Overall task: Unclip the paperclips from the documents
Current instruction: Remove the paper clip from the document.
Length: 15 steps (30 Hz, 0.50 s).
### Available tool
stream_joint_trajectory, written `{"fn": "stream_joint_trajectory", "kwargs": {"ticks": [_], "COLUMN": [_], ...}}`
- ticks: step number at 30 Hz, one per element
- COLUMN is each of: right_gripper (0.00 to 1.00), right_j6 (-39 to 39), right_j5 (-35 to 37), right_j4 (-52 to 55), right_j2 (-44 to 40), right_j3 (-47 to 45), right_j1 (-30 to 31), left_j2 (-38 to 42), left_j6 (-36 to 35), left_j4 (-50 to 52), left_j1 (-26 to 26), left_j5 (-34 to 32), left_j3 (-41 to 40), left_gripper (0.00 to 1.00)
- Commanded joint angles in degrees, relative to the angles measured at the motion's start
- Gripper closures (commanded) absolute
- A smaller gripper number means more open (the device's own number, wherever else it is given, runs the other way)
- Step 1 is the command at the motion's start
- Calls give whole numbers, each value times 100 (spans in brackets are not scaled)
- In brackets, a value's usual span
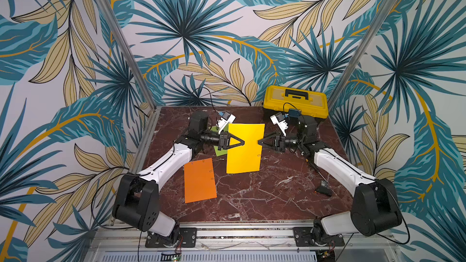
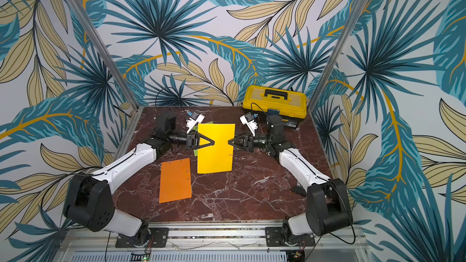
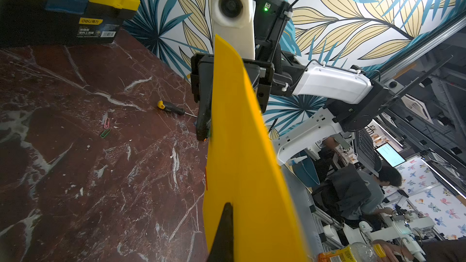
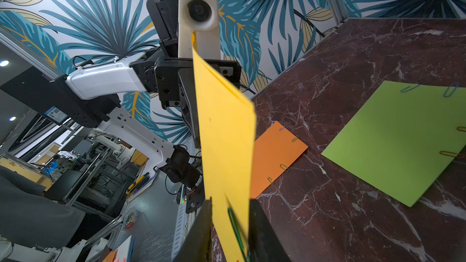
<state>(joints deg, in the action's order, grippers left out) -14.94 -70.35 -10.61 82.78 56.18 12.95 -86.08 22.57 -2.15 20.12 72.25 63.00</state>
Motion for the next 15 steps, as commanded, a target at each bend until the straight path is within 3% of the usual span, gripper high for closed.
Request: {"fn": "stream_joint_trajectory", "kwargs": {"ticks": [1,15], "right_gripper": [76,87], "right_j6": [-55,-35], "right_j5": [-251,-374], "right_j4": [-147,-68], "right_j2": [10,19], "right_j3": [-55,-55], "right_j1": [1,6], "left_j2": [166,211], "left_j6": [7,26], "left_j4": [-84,-87], "left_j1": [-59,-159], "left_j5": [53,95], "left_j3": [-69,-104], "left_gripper": [100,100]}}
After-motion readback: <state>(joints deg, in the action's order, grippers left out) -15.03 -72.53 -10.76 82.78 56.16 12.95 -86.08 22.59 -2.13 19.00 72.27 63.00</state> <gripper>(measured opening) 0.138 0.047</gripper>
